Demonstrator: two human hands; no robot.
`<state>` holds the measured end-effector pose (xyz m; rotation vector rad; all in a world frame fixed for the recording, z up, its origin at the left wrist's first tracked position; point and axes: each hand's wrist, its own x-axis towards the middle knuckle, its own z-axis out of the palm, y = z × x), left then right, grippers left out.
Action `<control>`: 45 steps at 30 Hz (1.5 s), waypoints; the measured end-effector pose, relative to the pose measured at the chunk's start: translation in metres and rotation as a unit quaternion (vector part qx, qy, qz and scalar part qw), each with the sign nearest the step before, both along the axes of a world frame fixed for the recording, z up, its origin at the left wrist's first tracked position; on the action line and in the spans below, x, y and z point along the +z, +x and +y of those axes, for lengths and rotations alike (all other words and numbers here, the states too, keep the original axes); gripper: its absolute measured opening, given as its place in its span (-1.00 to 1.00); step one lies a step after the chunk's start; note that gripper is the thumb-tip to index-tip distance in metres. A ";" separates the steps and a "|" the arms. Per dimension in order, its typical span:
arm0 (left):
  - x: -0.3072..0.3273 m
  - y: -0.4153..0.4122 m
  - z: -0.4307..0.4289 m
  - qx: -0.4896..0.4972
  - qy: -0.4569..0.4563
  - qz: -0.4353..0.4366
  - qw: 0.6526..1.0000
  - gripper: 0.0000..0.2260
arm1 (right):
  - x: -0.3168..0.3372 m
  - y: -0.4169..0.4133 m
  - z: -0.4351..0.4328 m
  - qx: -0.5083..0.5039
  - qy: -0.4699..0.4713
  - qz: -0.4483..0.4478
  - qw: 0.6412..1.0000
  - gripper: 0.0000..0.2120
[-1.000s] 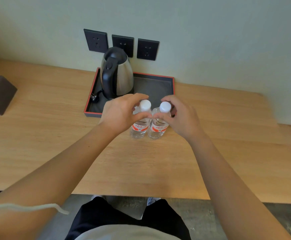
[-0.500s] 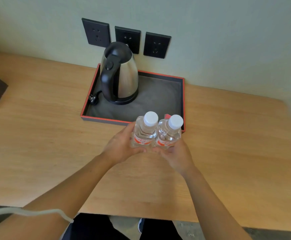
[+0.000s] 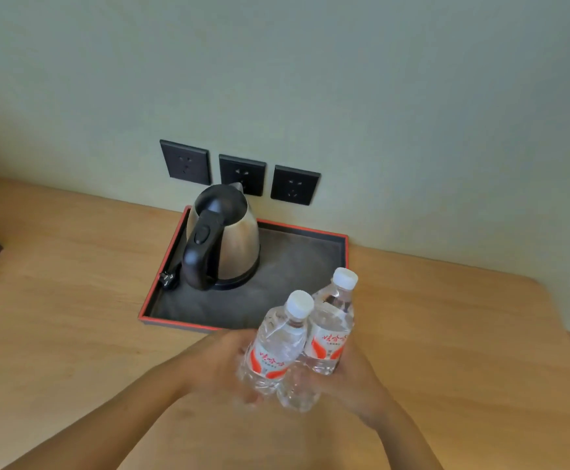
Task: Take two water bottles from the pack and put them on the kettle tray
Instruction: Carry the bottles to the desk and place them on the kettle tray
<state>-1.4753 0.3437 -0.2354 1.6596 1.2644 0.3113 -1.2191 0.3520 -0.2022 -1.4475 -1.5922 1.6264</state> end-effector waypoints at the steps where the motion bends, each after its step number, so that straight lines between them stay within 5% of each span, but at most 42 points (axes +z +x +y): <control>1: 0.010 0.000 0.009 -0.006 0.009 -0.003 1.000 -0.50 | 0.010 0.001 0.011 0.013 -0.004 0.002 1.000 -0.50; 9: 0.044 0.016 0.101 0.121 0.094 -0.069 0.986 -0.25 | 0.027 -0.013 0.100 -0.056 0.113 -0.078 0.989 -0.32; 17: 0.005 0.050 0.163 0.248 0.120 -0.139 0.951 -0.27 | -0.014 -0.026 0.174 -0.121 0.223 -0.062 0.965 -0.25; 45: -0.062 0.066 0.209 0.256 0.133 -0.165 0.943 -0.38 | -0.081 -0.007 0.223 -0.155 0.221 -0.088 0.959 -0.25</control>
